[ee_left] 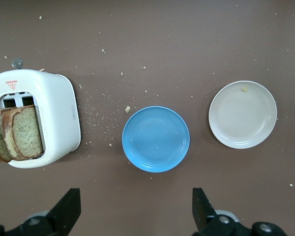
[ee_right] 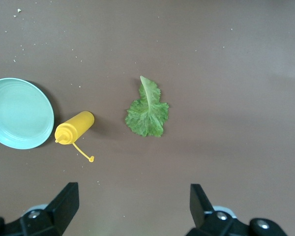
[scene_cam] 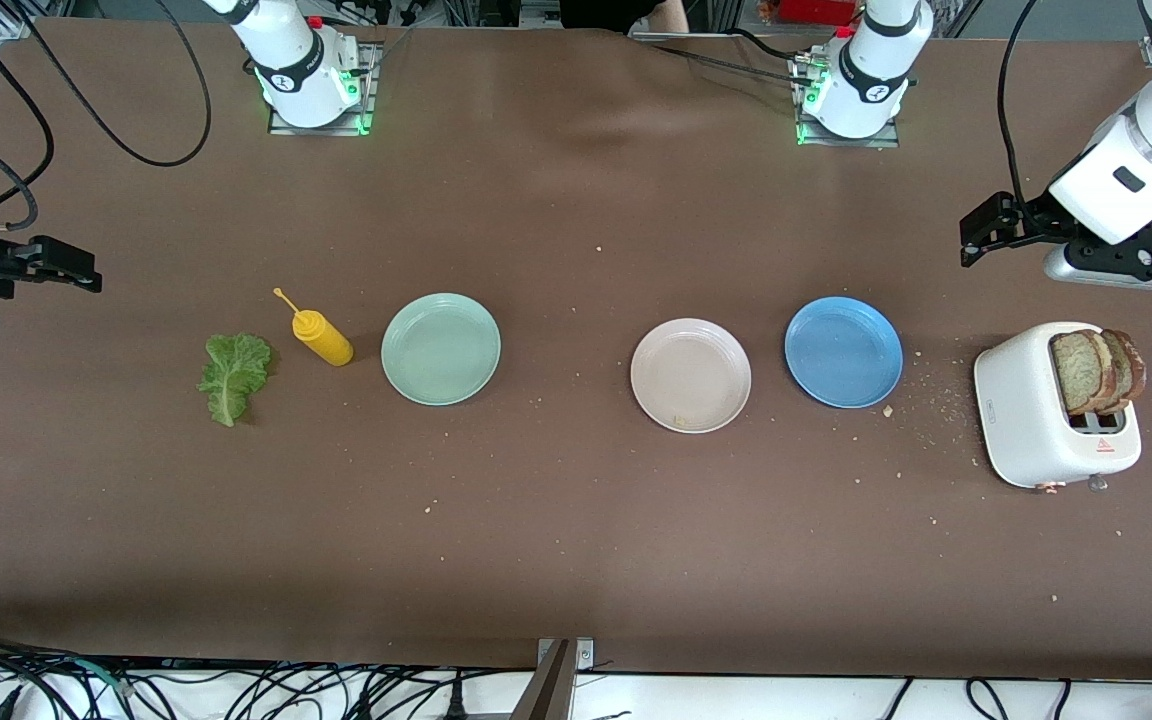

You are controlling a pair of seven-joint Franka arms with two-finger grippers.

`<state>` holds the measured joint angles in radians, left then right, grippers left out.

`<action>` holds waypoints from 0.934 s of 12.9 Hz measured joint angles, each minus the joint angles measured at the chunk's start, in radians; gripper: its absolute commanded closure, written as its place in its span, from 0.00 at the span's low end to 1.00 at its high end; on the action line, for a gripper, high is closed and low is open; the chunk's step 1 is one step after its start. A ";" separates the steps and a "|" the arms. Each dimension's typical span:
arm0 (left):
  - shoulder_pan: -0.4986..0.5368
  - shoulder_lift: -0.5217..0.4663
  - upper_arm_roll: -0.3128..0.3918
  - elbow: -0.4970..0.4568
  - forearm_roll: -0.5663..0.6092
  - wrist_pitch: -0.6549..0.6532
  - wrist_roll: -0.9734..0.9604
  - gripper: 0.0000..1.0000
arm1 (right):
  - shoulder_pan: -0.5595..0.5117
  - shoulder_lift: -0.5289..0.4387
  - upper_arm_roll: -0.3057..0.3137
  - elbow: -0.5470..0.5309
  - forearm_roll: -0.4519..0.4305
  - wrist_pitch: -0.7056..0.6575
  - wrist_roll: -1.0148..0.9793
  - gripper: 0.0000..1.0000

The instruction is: Make sandwich in beige plate with both arms

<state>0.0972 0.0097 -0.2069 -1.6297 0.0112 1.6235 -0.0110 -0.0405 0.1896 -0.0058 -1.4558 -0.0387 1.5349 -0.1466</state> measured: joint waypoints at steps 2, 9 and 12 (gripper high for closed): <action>0.000 0.000 0.000 0.000 0.000 0.000 0.000 0.00 | 0.000 0.000 0.000 0.000 0.000 0.000 0.021 0.00; 0.000 0.000 0.000 0.000 0.000 0.000 0.000 0.00 | 0.004 0.015 0.000 -0.001 0.000 0.004 0.030 0.00; 0.000 0.000 0.000 0.000 0.000 0.000 0.000 0.00 | 0.005 0.027 0.000 -0.001 0.000 0.009 0.030 0.00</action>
<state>0.0973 0.0097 -0.2068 -1.6296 0.0112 1.6235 -0.0110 -0.0354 0.2162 -0.0056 -1.4566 -0.0387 1.5442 -0.1165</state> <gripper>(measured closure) 0.000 0.000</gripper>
